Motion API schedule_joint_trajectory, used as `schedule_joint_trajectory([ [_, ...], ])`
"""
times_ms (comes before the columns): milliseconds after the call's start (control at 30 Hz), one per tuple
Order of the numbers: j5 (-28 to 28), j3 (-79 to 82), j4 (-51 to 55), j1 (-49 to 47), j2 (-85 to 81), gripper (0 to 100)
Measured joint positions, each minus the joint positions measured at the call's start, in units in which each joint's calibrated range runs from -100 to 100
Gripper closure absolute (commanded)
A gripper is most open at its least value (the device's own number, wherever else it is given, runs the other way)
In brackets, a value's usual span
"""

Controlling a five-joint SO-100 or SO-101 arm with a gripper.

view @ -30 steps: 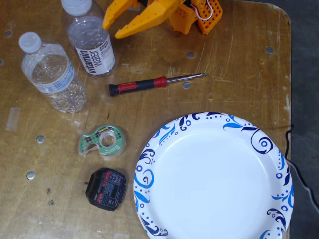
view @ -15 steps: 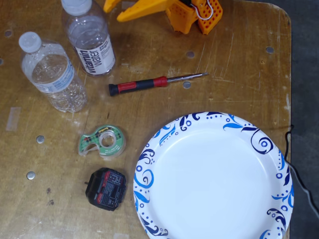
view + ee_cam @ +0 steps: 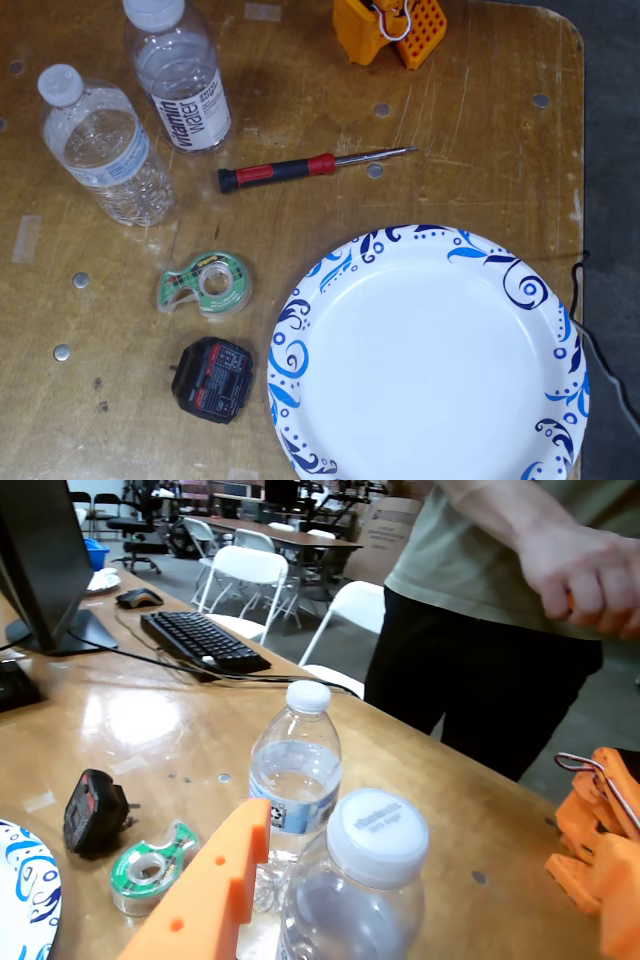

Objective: Move the bottles to the plate

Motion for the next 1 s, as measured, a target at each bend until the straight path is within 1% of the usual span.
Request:
schedule_joint_trajectory([
  [133, 0.0, -0.3, 2.1, 1.5, 0.1, 47],
  [267, 0.0, 1.7, 0.0, 1.3, 0.1, 46],
  [400, 0.0, 7.1, -6.8, 1.3, 0.1, 46],
  [667, 0.0, 20.8, -23.1, -2.1, 0.3, 46],
  [933, -0.3, 32.2, -33.2, -1.8, 0.3, 46],
  [1000, -1.5, 34.7, -35.3, -1.8, 0.3, 46],
])
